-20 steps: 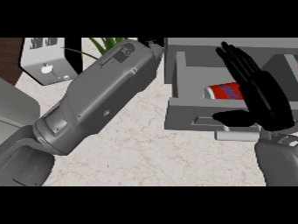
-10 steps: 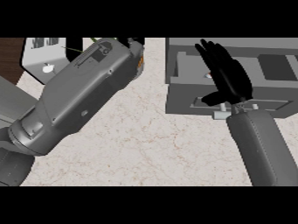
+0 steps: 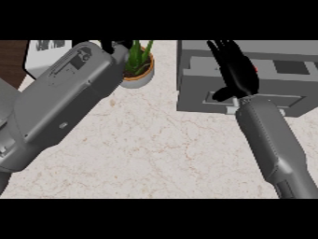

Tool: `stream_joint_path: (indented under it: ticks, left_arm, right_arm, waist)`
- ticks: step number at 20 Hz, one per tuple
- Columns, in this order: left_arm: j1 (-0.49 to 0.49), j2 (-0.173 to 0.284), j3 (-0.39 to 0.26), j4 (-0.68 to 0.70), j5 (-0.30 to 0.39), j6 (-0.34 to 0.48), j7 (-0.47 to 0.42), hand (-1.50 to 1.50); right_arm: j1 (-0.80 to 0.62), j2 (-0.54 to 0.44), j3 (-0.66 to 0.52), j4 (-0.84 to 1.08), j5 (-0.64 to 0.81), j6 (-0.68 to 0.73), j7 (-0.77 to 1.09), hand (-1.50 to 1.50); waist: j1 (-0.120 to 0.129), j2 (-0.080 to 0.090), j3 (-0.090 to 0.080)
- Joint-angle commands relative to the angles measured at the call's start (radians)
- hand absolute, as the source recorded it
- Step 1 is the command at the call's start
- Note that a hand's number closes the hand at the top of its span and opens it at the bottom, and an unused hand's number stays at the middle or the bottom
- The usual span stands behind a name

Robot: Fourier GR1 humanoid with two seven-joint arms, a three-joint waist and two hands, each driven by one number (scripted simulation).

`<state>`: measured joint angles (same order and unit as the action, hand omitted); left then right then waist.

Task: Pick up the can, place it into the drawer and close the drawer

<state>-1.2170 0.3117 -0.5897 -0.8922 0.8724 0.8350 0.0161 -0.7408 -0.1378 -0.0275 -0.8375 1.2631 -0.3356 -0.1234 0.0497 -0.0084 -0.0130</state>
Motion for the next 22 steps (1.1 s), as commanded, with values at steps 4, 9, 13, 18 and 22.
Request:
stream_joint_path:
  ticks: [4,9,13,18,22]
  left_arm:
    - [0.058,0.057,0.020,-0.073,-0.014,-0.038,0.026,-1.50]
    - [0.076,0.048,0.010,-0.128,-0.054,0.033,0.039,-1.50]
    - [0.073,0.087,0.018,-0.163,-0.057,0.014,0.077,-1.50]
    - [0.109,0.105,0.011,-0.237,-0.067,0.019,0.105,-1.50]
    - [0.111,0.126,0.026,-0.246,-0.079,0.012,0.099,-1.50]
  right_arm:
    - [-0.103,-0.007,-0.076,0.262,0.013,-0.197,-0.018,-1.50]
    - [-0.201,0.024,-0.092,0.374,0.042,-0.275,0.018,-1.50]
    - [-0.239,-0.016,-0.134,0.466,0.034,-0.352,-0.002,-1.50]
    - [-0.357,-0.049,-0.151,0.542,0.044,-0.334,0.023,-1.50]
    - [-0.396,-0.094,-0.172,0.572,0.032,-0.351,-0.009,-1.50]
  waist:
    - [0.015,0.027,0.015]
    - [0.014,0.025,0.015]
    - [0.032,0.033,0.016]
    - [0.049,0.031,0.015]
    - [0.057,0.039,0.015]
